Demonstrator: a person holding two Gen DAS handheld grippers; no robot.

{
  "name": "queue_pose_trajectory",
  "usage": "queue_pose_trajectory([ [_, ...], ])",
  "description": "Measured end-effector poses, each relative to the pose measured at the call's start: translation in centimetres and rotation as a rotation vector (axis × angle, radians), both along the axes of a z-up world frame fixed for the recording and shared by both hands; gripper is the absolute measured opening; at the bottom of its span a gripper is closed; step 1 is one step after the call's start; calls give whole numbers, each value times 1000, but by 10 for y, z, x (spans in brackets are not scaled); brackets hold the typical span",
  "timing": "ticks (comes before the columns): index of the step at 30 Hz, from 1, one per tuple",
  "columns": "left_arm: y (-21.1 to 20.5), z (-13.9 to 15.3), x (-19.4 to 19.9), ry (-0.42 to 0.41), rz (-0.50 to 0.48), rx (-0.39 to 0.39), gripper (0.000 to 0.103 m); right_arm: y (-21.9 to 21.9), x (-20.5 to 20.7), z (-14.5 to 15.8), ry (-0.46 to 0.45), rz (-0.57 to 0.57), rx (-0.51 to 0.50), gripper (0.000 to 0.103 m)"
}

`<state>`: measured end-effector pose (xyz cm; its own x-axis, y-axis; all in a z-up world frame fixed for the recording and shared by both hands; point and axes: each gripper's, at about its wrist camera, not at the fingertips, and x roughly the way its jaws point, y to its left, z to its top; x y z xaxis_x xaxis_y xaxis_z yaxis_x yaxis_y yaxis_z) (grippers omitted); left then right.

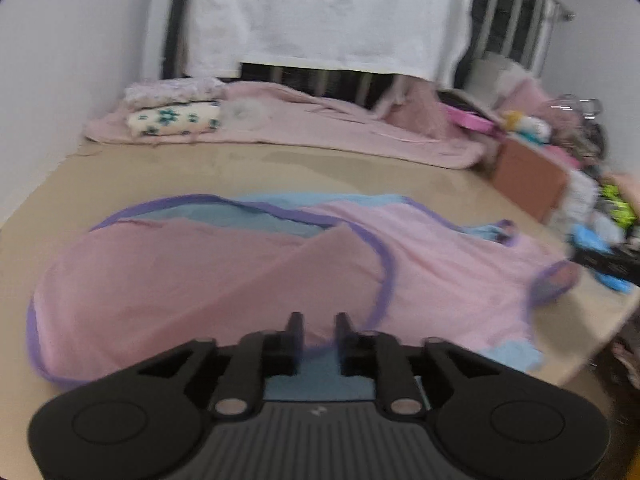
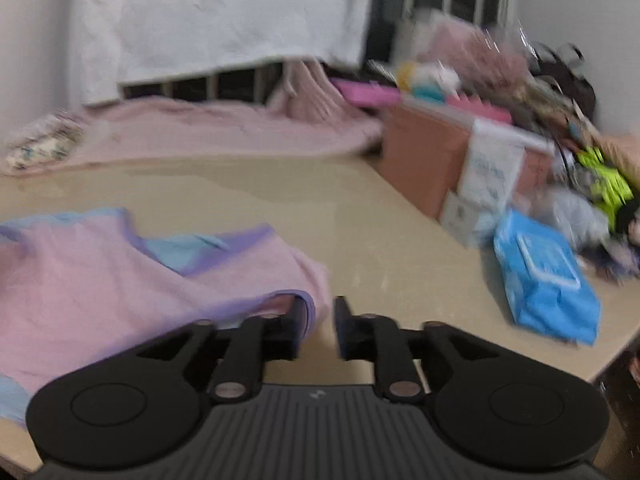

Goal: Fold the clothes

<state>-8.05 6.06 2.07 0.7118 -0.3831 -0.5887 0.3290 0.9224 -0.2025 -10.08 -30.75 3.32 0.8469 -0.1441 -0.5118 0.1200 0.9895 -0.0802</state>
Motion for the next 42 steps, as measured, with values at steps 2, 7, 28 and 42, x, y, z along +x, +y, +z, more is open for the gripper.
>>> queue_pose_trajectory([
  [2,-1,2,-2,-18,-83,-17,35,22,1,10,-28,148,55,32],
  [7,-24,-6,4,-18,-125,67,25,115,69,17,3,579,97,32],
  [28,10,23,-45,-73,-4,-70,1,200,200,32,225,711,206,0],
  [42,10,9,-60,-42,30,-87,1,235,183,-15,302,776,70,3],
])
